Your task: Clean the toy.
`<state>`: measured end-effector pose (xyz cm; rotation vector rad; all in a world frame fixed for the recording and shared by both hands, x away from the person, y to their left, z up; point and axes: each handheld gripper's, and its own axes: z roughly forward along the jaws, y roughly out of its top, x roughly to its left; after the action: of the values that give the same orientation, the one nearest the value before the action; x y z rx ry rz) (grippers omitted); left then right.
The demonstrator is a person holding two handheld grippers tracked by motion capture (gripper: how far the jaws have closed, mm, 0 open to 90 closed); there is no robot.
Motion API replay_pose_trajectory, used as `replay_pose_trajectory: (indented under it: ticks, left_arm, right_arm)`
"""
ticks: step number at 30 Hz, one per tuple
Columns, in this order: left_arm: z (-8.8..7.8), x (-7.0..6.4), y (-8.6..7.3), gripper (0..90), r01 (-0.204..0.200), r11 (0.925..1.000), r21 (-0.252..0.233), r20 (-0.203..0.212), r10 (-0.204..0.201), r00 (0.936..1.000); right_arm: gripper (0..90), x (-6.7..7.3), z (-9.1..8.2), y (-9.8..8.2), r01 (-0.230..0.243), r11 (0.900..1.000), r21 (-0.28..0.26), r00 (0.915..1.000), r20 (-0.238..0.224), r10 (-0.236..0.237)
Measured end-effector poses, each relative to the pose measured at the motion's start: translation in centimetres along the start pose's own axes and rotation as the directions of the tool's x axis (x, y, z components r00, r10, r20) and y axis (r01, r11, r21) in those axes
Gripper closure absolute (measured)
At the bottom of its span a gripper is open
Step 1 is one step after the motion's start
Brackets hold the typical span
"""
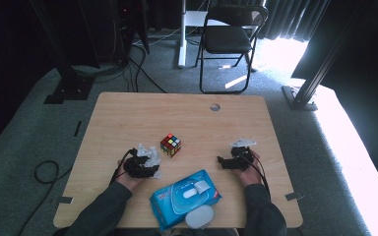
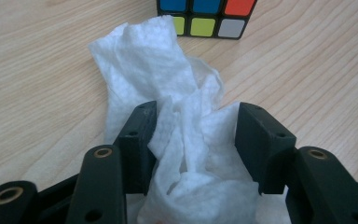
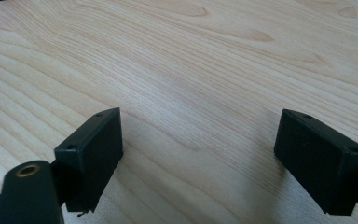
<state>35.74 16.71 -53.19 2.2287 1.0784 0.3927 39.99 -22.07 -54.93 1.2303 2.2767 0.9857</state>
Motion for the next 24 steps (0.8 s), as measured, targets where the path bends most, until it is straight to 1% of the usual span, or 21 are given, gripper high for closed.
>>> replay_pose_trajectory:
  ticks: [2,3,5,6,7,11,14,17,18,20,22,24]
  left_arm:
    - [0.0,0.0,0.0,52.7,-0.009,1.0,-0.001,-0.013,0.009,0.9999]
    - [0.0,0.0,0.0,53.9,-0.004,1.0,-0.004,-0.016,0.004,0.9999]
    - [-0.1,0.1,-0.1,61.0,0.001,1.0,-0.006,-0.02,-0.001,0.9998]
    - [-0.1,0.5,-0.1,61.0,0.009,0.9999,-0.009,-0.024,-0.01,0.9997]
    - [-0.2,0.7,-0.1,69.4,0.014,0.9999,-0.009,-0.022,-0.014,0.9997]
    - [-0.2,1.1,-0.1,79.2,0.036,0.9993,-0.011,-0.019,-0.036,0.9991]
    - [-0.2,1.4,-0.1,82.3,0.055,0.9984,-0.016,-0.008,-0.055,0.9985]
    - [-0.3,1.5,-0.1,82.8,0.062,0.998,-0.014,-0.006,-0.062,0.9981]
    - [-0.4,1.6,-0.1,82.8,0.071,0.9973,-0.02,0.001,-0.071,0.9975]
    - [-0.5,1.7,0.0,83.0,0.077,0.9968,-0.023,0.007,-0.076,0.9971]
    - [-0.6,1.8,0.0,83.2,0.084,0.996,-0.03,0.017,-0.084,0.9963]
    - [-0.7,1.9,0.0,83.2,0.086,0.9957,-0.035,0.023,-0.085,0.9961]
  right_arm:
    - [15.0,0.0,0.0,0.0,0.0,1.0,0.0,1.0,0.0,0.0]
    - [15.1,0.0,0.0,0.0,0.0,1.0,0.0,1.0,0.0,0.0]
    - [15.1,0.0,0.0,0.0,0.0,1.0,0.0,1.0,0.001,0.0]
    - [15.1,0.0,0.0,0.0,0.0,1.0,0.0,1.0,0.001,0.0]
    - [15.1,0.0,0.0,0.0,0.0,1.0,0.0,1.0,0.001,0.0]
    - [15.1,0.0,0.0,0.0,0.001,1.0,0.0,1.0,0.0,-0.001]
    - [15.1,0.0,0.0,0.0,0.001,1.0,0.0,1.0,0.001,-0.001]
    - [15.1,0.0,0.0,0.0,0.001,1.0,0.0,1.0,0.001,-0.001]
    - [15.1,0.0,0.0,0.0,0.001,1.0,0.0,1.0,0.001,-0.001]
    - [15.9,0.1,0.0,0.1,-0.007,1.0,0.001,0.9999,0.008,0.007]
    - [18.8,0.3,0.0,0.2,-0.014,1.0,0.012,0.9998,0.012,0.014]
    - [21.1,0.4,-0.1,0.3,-0.01,1.0,0.014,0.9999,0.007,0.01]
